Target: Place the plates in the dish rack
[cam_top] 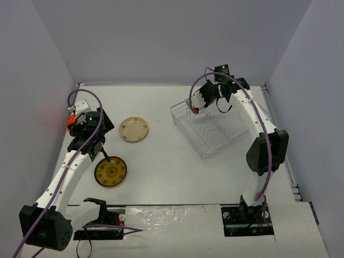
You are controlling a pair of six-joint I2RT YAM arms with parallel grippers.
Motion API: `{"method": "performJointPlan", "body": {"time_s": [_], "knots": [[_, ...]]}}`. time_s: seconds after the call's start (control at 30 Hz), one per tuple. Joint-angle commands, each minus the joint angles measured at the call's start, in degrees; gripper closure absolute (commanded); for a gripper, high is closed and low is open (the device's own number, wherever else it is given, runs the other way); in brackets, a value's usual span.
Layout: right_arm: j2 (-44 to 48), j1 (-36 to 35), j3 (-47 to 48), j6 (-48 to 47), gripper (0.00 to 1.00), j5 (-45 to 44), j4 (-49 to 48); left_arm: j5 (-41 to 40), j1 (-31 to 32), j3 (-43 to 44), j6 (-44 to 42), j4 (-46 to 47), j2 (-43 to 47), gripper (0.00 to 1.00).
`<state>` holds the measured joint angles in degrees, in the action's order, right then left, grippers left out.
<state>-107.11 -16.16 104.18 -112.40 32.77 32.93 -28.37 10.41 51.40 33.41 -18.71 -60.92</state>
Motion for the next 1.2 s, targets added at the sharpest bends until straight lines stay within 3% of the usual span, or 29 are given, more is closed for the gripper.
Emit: {"method": "performJointPlan", "body": {"time_s": [0.0, 0.87, 1.03, 1.17], "knots": [[1.5, -0.4, 1.1, -7.7, 1.0, 2.1, -0.1, -1.4, -0.4, 3.8, 0.4, 0.4, 0.0, 0.03], [0.0, -4.8, -7.3, -11.4, 1.0, -2.7, -1.7, -2.1, -0.4, 4.2, 0.3, -1.2, 0.5, 0.03], [-1.9, -3.3, -5.2, -14.4, 1.0, -4.3, -0.5, -2.5, -0.4, 4.1, 0.3, -1.3, 0.3, 0.03], [-4.5, -2.8, -0.5, -18.2, 1.0, -4.8, 6.0, -2.5, -0.3, 4.5, 0.5, -1.5, -0.2, 0.03]]}}
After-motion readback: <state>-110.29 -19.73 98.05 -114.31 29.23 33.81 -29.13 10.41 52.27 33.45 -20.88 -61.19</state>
